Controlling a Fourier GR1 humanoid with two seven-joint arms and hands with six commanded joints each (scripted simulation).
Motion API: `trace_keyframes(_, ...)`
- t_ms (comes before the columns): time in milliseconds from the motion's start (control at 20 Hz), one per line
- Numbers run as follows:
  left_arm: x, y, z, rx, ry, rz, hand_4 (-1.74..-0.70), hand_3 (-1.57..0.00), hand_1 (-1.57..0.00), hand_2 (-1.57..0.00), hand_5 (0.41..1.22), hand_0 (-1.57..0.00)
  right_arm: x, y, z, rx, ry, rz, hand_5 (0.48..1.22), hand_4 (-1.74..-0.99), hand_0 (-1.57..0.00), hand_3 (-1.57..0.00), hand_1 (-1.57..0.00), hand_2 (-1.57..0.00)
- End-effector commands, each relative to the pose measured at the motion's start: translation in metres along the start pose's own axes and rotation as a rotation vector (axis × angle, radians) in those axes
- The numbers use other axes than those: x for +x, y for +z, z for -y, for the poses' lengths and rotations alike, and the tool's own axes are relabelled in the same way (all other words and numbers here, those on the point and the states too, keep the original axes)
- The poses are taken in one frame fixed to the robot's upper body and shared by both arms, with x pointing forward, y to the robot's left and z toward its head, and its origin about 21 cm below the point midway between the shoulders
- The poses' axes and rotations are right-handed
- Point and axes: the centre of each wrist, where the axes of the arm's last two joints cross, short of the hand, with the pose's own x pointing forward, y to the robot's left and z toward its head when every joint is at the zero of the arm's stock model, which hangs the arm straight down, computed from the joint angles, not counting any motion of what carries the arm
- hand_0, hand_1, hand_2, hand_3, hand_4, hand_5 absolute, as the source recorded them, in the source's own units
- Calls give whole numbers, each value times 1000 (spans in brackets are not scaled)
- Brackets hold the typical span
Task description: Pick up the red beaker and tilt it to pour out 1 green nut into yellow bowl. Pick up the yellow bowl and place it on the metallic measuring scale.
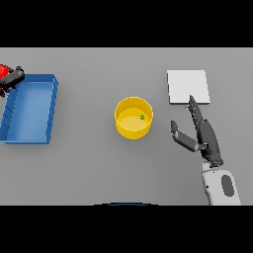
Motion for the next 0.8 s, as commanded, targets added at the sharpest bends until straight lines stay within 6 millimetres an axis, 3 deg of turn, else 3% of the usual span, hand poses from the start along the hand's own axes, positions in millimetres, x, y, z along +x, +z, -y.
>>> trace_keyframes(0,0,1,-2,-27,13,5,-974,-580,-1038,-934,735,-1227,-2,0,0,-1,-3,-1,729,-1320,1,1,1,1)
trace_keyframes(150,0,6,-6,-93,-18,31,-851,-297,-531,-478,688,-628,-3,5,2,4,-4,1,725,-1321,1,1,1,1)
trace_keyframes(300,2,8,-1,-111,-96,18,-794,-151,-271,-244,659,-321,-1,-1,1,7,-4,-6,724,-1315,1,1,1,1)
trace_keyframes(500,0,8,0,-117,-141,0,-760,-61,-111,-99,655,-131,-3,3,-1,-5,25,-6,717,-1305,1,1,1,1)
trace_keyframes(750,-4,4,5,-67,-103,39,-728,-19,-36,-32,664,-42,5,0,-7,-6,72,-39,688,-1281,1,1,1,1)
